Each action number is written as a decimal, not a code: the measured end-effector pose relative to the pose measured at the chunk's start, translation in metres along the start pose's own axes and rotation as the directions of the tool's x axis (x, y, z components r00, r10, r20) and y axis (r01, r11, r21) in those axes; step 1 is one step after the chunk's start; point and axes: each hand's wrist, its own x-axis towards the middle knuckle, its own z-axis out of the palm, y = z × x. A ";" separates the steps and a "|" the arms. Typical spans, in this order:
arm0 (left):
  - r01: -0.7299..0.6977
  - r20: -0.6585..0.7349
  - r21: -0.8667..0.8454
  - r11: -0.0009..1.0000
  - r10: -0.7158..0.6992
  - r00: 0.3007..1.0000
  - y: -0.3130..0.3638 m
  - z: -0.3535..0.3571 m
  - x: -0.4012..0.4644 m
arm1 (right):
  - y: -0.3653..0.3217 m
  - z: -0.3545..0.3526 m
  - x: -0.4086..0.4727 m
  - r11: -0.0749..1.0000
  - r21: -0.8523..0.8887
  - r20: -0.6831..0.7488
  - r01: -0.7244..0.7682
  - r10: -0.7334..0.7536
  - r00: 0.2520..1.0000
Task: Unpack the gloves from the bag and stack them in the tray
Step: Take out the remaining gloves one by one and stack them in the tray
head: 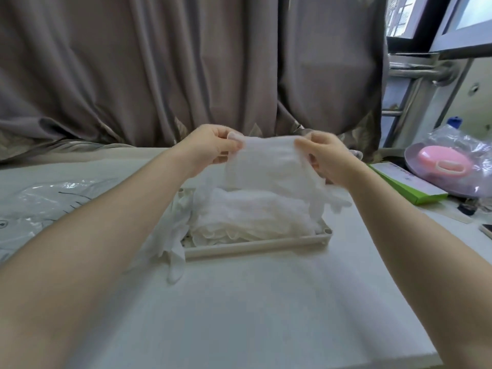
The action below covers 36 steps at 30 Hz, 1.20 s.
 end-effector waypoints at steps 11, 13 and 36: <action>-0.313 0.228 0.741 0.594 0.215 0.950 -0.054 -0.010 -0.012 | 0.042 0.018 -0.015 0.616 -0.669 0.453 0.416 -0.106 0.885; -0.390 0.330 0.775 0.497 0.207 0.921 -0.064 -0.012 -0.022 | 0.047 0.027 -0.025 0.589 -0.691 0.512 0.419 -0.010 0.859; -0.101 0.097 0.995 -0.007 -0.220 0.971 -0.078 0.027 -0.021 | 0.076 0.072 -0.027 0.359 -0.890 0.344 0.280 0.126 0.930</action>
